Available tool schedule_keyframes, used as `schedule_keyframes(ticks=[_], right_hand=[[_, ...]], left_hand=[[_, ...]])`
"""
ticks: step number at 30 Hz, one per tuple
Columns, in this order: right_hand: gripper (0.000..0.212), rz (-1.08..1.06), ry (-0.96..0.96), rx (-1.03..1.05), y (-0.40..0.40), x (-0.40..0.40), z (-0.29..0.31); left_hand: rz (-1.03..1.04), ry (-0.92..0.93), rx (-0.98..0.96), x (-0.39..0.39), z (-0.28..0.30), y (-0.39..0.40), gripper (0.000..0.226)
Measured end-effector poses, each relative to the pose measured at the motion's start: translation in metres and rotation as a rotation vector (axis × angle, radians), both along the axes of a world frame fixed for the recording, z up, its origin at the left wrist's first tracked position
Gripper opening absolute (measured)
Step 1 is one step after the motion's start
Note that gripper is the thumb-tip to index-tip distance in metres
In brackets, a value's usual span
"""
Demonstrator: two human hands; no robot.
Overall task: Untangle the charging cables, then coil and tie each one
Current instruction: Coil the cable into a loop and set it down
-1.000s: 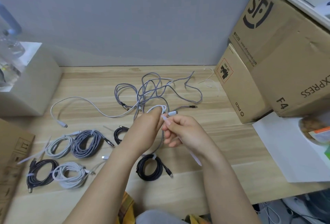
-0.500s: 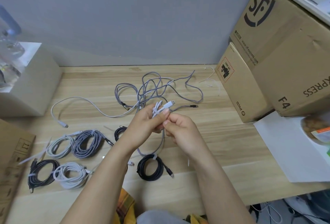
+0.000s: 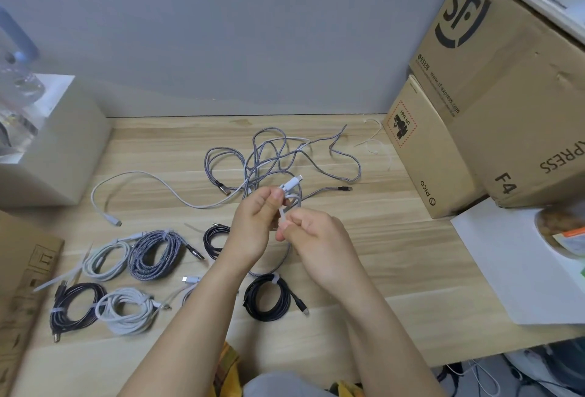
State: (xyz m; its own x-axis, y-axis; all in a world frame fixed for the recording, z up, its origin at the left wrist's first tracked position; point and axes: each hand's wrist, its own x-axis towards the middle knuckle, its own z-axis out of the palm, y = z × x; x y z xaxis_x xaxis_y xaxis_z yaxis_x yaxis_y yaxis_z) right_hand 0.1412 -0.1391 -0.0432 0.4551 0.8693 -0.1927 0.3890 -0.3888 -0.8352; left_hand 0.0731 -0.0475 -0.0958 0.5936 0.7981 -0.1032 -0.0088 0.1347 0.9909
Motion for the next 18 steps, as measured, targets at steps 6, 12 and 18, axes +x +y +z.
schedule_keyframes(ticks=[6, 12, 18], right_hand=[[0.013, -0.129, 0.429, 0.188, 0.0, 0.001, -0.002], [0.018, 0.052, 0.91, 0.448, -0.006, 0.017, 0.007], [0.041, -0.008, 0.937, 0.665, -0.007, 0.027, 0.003]], left_hand=[[0.021, -0.008, -0.1, 0.001, -0.005, 0.006, 0.032], [-0.097, -0.01, -0.166, -0.005, -0.003, 0.006, 0.043], [-0.201, -0.164, -0.356, -0.007, 0.007, 0.011, 0.027]])
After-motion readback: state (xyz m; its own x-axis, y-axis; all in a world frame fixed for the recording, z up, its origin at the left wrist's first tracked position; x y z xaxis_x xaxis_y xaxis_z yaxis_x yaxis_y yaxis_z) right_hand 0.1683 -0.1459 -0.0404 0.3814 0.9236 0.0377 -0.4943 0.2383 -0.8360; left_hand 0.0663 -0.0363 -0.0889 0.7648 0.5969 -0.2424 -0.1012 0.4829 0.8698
